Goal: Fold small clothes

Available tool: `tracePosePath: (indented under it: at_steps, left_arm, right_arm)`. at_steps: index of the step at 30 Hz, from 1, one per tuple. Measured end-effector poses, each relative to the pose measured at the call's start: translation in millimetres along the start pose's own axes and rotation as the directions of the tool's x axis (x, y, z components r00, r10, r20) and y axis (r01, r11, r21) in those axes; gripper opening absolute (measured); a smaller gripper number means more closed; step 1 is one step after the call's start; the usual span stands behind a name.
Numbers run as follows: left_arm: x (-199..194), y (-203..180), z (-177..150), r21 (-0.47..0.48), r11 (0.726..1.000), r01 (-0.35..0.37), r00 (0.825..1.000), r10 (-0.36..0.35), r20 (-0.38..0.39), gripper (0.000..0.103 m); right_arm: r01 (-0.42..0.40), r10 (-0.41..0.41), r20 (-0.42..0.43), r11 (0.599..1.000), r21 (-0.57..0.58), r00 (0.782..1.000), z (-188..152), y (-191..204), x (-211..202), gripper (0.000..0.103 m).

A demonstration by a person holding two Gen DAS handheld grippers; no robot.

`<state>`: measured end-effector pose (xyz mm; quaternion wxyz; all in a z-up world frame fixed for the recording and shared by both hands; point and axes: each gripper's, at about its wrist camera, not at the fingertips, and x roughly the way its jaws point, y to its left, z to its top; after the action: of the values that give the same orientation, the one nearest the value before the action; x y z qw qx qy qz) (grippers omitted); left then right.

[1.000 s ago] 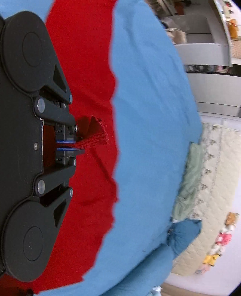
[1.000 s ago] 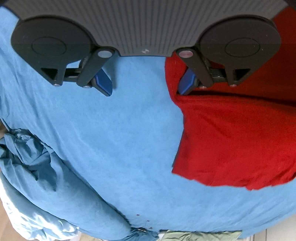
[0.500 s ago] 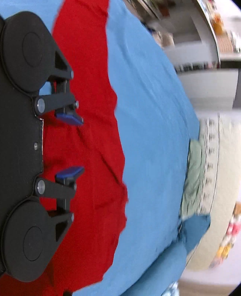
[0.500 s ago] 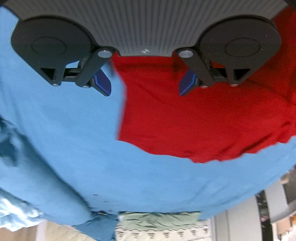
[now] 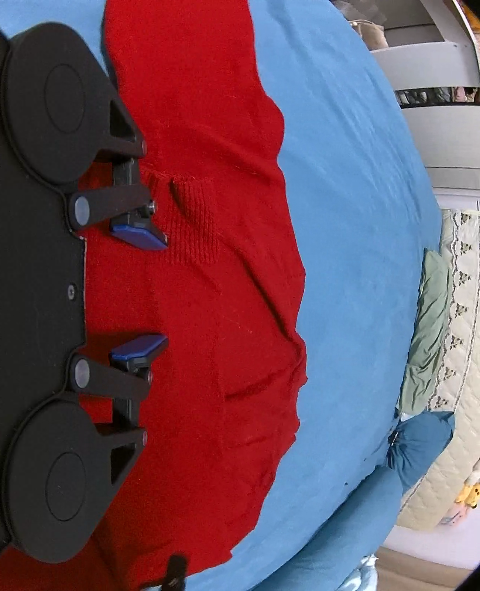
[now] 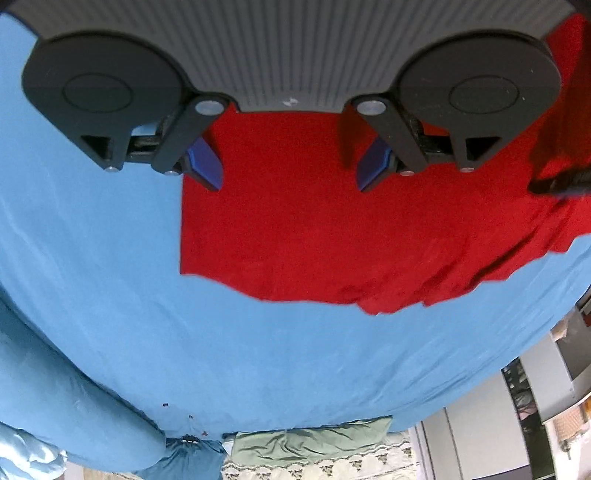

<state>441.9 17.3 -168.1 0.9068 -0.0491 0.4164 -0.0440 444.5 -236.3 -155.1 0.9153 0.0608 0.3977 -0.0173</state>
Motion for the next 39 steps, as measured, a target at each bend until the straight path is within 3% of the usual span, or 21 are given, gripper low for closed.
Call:
tracePosePath:
  at_steps: [3, 9, 16, 19, 26, 29, 31, 32, 39]
  left_arm:
    - [3, -1, 2, -0.010, 1.000, -0.004, 1.000, 0.004, -0.012, 0.057]
    - [2, 0, -1, 0.021, 1.000, -0.002, 1.000, 0.002, -0.007, 0.057]
    - [1, -8, 11, 0.005, 1.000, -0.019, 0.999, 0.019, -0.034, 0.059]
    - [-12, -12, 25, -0.035, 0.999, -0.033, 0.998, 0.031, -0.055, 0.059]
    - [-72, -5, 62, -0.094, 0.993, -0.071, 0.997, 0.066, -0.050, 0.060]
    - [-101, 12, 77, -0.134, 0.990, -0.047, 0.998, 0.042, -0.040, 0.073]
    - [-121, 30, 85, -0.162, 0.986, -0.043, 0.999, 0.040, -0.020, 0.094]
    - [-130, 42, 87, -0.176, 0.984, -0.041, 0.999, 0.041, -0.005, 0.098]
    - [-152, 141, 77, -0.290, 0.950, -0.115, 0.993, 0.117, -0.011, 0.099]
  right_arm:
    - [0.018, -0.017, -0.034, 0.999, 0.033, 0.999, 14, -15, 34, 0.094]
    - [0.033, -0.032, -0.014, 0.998, 0.061, 0.999, 46, -37, 64, 0.095]
    - [0.010, -0.010, -0.003, 0.999, 0.036, 1.000, 50, -30, 46, 0.095]
    - [0.006, -0.007, 0.041, 1.000, 0.026, 0.999, 50, -15, 9, 0.095]
    - [-0.043, 0.039, 0.054, 0.997, 0.071, 0.998, 72, 34, -68, 0.097]
    - [-0.087, 0.083, 0.062, 0.995, 0.051, 0.995, 82, 69, -96, 0.103]
    - [-0.103, 0.101, 0.076, 0.994, 0.032, 0.992, 85, 95, -113, 0.103]
    - [-0.114, 0.111, 0.087, 0.993, 0.027, 0.990, 85, 108, -120, 0.103]
    - [-0.169, 0.168, 0.038, 0.984, 0.050, 0.985, 59, 186, -116, 0.103]
